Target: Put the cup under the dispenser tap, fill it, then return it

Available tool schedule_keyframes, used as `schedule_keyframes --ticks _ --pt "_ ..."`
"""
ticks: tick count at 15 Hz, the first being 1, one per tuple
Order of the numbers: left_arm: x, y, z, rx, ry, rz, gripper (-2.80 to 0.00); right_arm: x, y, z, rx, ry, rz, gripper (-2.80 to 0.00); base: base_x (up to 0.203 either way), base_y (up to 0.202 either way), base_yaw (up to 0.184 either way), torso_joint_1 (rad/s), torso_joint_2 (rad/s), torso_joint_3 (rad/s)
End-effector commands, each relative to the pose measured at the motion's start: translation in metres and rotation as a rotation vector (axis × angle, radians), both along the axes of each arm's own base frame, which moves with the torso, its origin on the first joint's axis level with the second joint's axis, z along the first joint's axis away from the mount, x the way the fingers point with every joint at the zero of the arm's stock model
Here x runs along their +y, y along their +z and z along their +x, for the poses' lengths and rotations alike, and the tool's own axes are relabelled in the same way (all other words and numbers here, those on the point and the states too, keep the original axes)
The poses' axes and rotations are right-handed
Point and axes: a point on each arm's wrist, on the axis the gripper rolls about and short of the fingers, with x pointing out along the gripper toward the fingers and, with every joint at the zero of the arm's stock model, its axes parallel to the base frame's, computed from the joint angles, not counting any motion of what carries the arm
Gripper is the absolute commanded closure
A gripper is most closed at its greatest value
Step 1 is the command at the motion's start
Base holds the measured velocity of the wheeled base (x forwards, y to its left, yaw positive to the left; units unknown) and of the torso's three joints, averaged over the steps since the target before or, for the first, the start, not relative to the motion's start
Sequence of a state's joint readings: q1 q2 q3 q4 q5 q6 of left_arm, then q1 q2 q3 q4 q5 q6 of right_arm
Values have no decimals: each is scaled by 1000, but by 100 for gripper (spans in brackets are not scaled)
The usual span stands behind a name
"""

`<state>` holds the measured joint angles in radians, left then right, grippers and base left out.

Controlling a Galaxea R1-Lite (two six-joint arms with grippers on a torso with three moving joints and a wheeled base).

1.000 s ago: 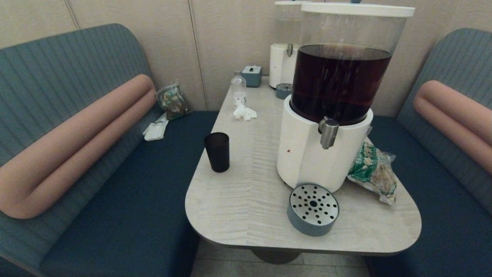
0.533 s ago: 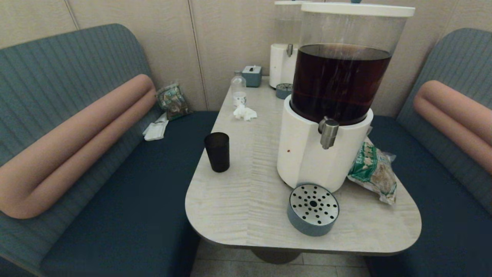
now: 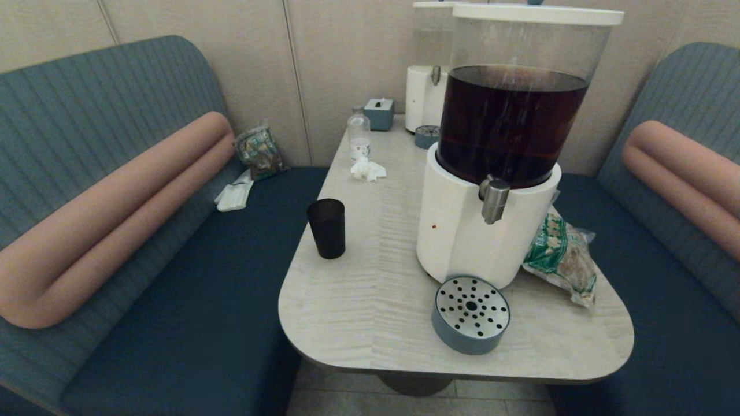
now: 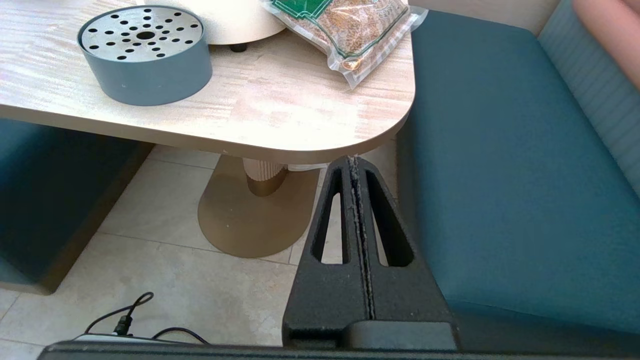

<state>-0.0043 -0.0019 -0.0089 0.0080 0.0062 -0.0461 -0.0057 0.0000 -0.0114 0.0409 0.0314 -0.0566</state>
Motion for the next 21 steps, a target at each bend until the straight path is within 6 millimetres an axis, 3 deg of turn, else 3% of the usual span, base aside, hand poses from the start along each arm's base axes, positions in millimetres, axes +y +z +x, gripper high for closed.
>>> schedule_keyframes --ticks 1,21 --pt "0 -1 1 -3 2 -10 0 0 0 0 1 0 0 0 0 0 0 0 0 0" --pt "0 -1 1 -3 4 -24 0 0 0 0 1 0 0 0 0 0 0 0 0 0"
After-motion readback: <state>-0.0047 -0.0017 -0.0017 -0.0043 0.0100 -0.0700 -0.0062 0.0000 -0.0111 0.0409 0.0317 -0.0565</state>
